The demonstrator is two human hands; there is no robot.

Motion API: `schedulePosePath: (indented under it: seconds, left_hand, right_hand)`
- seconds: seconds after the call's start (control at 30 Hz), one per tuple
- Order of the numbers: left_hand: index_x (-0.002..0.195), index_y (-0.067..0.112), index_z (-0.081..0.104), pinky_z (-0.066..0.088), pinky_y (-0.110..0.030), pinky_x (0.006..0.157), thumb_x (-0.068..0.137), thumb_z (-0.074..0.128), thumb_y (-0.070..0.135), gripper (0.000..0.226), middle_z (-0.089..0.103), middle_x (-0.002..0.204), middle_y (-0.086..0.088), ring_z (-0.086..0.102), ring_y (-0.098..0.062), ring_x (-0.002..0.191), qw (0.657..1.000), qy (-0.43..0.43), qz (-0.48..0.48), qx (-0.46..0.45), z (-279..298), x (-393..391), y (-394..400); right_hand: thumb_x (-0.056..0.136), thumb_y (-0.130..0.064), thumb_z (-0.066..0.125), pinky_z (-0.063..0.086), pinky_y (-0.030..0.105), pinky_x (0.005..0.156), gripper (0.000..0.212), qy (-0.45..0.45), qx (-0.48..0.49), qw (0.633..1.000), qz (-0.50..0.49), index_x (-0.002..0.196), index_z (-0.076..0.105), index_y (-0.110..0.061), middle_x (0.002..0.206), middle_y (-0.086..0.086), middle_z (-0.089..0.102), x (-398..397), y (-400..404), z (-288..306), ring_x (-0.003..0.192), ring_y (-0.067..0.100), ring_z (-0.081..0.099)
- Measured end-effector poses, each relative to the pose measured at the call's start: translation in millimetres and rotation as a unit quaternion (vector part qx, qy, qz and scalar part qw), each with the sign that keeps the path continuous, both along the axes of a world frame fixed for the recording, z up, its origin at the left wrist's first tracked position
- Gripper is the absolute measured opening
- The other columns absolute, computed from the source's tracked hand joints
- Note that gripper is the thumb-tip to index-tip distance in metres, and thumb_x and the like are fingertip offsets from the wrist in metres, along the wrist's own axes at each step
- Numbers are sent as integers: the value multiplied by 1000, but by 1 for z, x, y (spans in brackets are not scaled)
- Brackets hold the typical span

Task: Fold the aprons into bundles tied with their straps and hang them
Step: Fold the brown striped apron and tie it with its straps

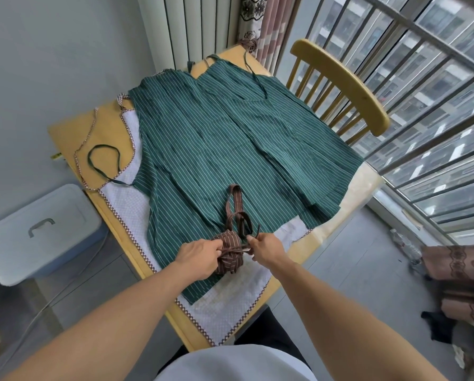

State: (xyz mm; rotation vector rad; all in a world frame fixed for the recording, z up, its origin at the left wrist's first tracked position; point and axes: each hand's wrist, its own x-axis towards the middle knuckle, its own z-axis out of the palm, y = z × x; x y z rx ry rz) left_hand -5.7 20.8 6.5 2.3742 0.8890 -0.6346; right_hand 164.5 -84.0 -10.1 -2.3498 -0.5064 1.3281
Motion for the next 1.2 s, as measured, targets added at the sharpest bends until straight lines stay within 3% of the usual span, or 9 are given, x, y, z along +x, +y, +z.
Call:
schedulePosePath:
  seconds: [0.13, 0.27, 0.37, 0.5, 0.57, 0.7, 0.87, 1.07, 1.2]
  left_hand:
    - [95, 31, 54, 45, -37, 72, 109, 37, 37, 23, 58, 81, 6, 57, -15, 76, 1000, 0, 8, -25, 1, -2, 6]
    - [93, 31, 51, 49, -40, 75, 109, 36, 36, 23, 59, 82, 4, 59, -19, 78, 1000, 3, -17, -13, 0, -6, 11]
    - [90, 30, 48, 45, -39, 71, 109, 36, 35, 23, 58, 81, 4, 58, -19, 77, 1000, 5, -28, -13, 1, -12, 14]
    - [91, 29, 47, 48, -39, 72, 109, 35, 38, 24, 60, 84, 3, 60, -19, 78, 1000, 5, -9, -12, -4, -13, 9]
    - [92, 27, 52, 48, -34, 65, 107, 40, 47, 27, 61, 82, 4, 59, -15, 71, 996, -8, 55, -69, -15, -19, 6]
    - [103, 16, 60, 61, -32, 69, 96, 47, 67, 54, 69, 101, 0, 69, -15, 82, 927, -46, 288, -236, -21, -32, 9]
    - [113, 14, 59, 63, -35, 79, 97, 53, 62, 50, 68, 112, -5, 72, -19, 93, 872, -67, 386, -292, -23, -21, -6]
    - [115, 23, 60, 55, -45, 100, 96, 63, 50, 33, 73, 112, -4, 71, -21, 103, 771, -145, 480, -392, -14, -16, -16]
    - [117, 10, 65, 58, -43, 97, 94, 72, 31, 33, 78, 106, -8, 76, -23, 98, 728, -213, 507, -410, -1, -11, -13]
  right_hand:
    - [104, -38, 54, 60, 45, 83, 37, -12, -24, 1000, 1, 100, 71, -6, 94, 12, 75, 4, 1, -3, 86, 29, 73]
    - [104, -47, 49, 52, 36, 62, 43, -76, -64, 994, 35, 109, 68, -8, 85, 4, 70, 7, 5, -2, 70, 18, 63]
    - [102, -52, 48, 59, 42, 81, 44, -98, -86, 991, 24, 108, 68, -13, 91, 2, 71, 7, 1, -6, 81, 20, 68]
    - [104, -50, 44, 56, 47, 89, 40, -119, -69, 990, 17, 107, 65, -16, 96, 0, 71, -1, -5, -11, 89, 22, 69]
    - [104, -44, 48, 56, 48, 92, 36, -56, -17, 998, -20, 113, 63, -12, 100, 1, 71, -2, -7, -12, 93, 22, 69]
    - [93, -57, 62, 59, 42, 88, 48, 72, 28, 996, -54, 117, 55, -16, 110, 1, 68, -2, -12, 4, 98, 22, 69]
    - [83, -43, 81, 59, 37, 83, 48, 109, 32, 993, 42, 116, 57, -18, 111, 5, 71, -27, -2, 14, 105, 24, 70]
    - [76, -31, 89, 61, 41, 88, 60, 157, 73, 984, -31, 119, 52, -15, 113, 5, 71, -25, -8, 13, 99, 19, 72]
    - [80, -20, 87, 58, 51, 94, 57, 247, 134, 955, -95, 121, 48, -11, 118, 14, 71, -20, -12, 28, 102, 27, 74]
